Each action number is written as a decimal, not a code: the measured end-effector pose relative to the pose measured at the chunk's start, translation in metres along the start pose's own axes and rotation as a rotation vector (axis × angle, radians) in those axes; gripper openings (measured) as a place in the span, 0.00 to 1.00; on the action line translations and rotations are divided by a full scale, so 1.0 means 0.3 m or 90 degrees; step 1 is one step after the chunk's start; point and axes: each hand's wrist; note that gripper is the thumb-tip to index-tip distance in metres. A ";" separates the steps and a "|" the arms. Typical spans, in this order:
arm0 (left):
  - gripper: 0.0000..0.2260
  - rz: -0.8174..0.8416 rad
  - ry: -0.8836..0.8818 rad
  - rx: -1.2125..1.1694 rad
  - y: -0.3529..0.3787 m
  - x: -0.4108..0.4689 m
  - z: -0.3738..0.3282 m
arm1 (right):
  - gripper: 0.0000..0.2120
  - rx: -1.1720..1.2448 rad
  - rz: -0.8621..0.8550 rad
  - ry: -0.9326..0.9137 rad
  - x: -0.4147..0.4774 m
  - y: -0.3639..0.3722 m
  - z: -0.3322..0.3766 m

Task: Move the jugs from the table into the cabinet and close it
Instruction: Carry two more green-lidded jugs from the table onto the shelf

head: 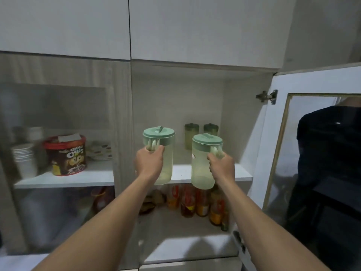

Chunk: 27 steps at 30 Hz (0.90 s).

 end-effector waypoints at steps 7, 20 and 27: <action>0.09 -0.006 -0.028 -0.017 0.176 0.296 0.101 | 0.05 -0.003 -0.004 0.011 0.263 0.179 -0.062; 0.10 -0.113 -0.042 0.020 0.510 0.809 0.345 | 0.02 0.037 0.010 0.015 0.771 0.513 -0.222; 0.15 -0.178 -0.019 0.099 0.657 1.068 0.512 | 0.14 -0.019 0.095 0.019 1.058 0.730 -0.361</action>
Point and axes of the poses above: each hand's wrist, its own x-axis towards the middle knuckle, its own y-axis out of the palm, z = x × y, and after that the axes turned 5 degrees about -x, right-handed
